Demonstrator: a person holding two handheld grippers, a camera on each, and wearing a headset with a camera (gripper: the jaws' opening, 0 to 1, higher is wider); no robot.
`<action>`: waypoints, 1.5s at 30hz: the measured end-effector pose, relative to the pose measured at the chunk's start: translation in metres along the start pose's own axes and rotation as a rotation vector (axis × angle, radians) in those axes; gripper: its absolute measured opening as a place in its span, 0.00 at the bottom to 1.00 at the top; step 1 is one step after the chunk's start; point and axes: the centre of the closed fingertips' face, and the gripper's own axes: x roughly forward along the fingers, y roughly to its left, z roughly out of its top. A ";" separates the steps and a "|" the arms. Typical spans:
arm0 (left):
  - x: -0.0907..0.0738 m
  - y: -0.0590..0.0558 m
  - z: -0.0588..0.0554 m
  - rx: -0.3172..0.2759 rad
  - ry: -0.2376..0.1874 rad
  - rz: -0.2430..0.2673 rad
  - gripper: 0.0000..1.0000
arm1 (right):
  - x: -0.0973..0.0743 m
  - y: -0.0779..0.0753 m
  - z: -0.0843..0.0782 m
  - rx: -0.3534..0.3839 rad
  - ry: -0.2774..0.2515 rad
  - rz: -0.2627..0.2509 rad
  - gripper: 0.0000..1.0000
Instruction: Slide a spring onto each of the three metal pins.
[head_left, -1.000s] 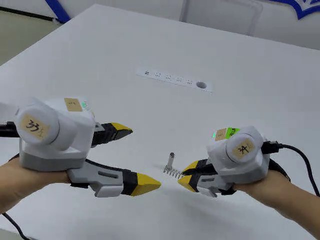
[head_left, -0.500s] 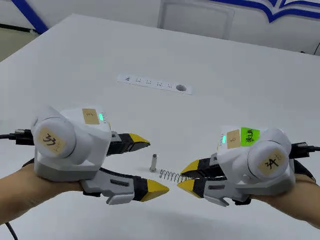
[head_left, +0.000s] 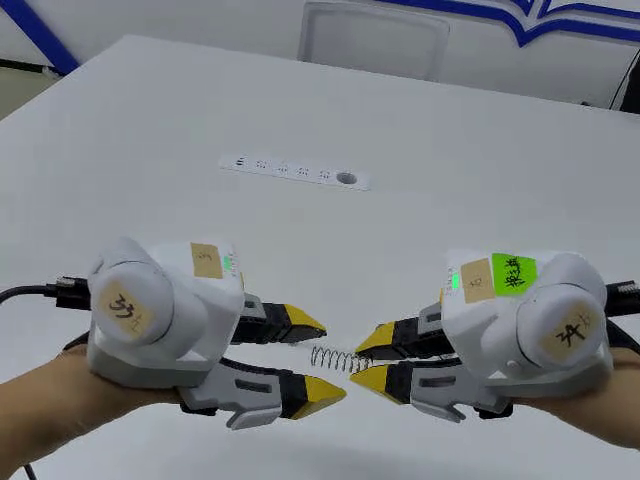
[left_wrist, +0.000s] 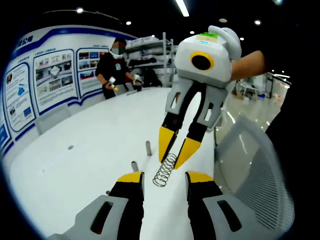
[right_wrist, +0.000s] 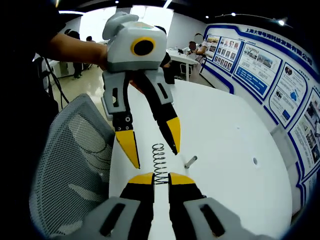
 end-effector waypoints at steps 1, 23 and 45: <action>0.000 0.000 -0.001 0.003 0.004 0.001 0.32 | 0.000 0.001 0.001 -0.003 0.000 0.007 0.11; -0.002 -0.002 -0.002 0.062 0.008 -0.017 0.11 | 0.003 0.005 0.005 -0.054 0.007 0.037 0.11; -0.005 -0.007 -0.001 0.119 0.021 -0.058 0.10 | 0.004 0.006 0.004 -0.105 -0.029 0.065 0.11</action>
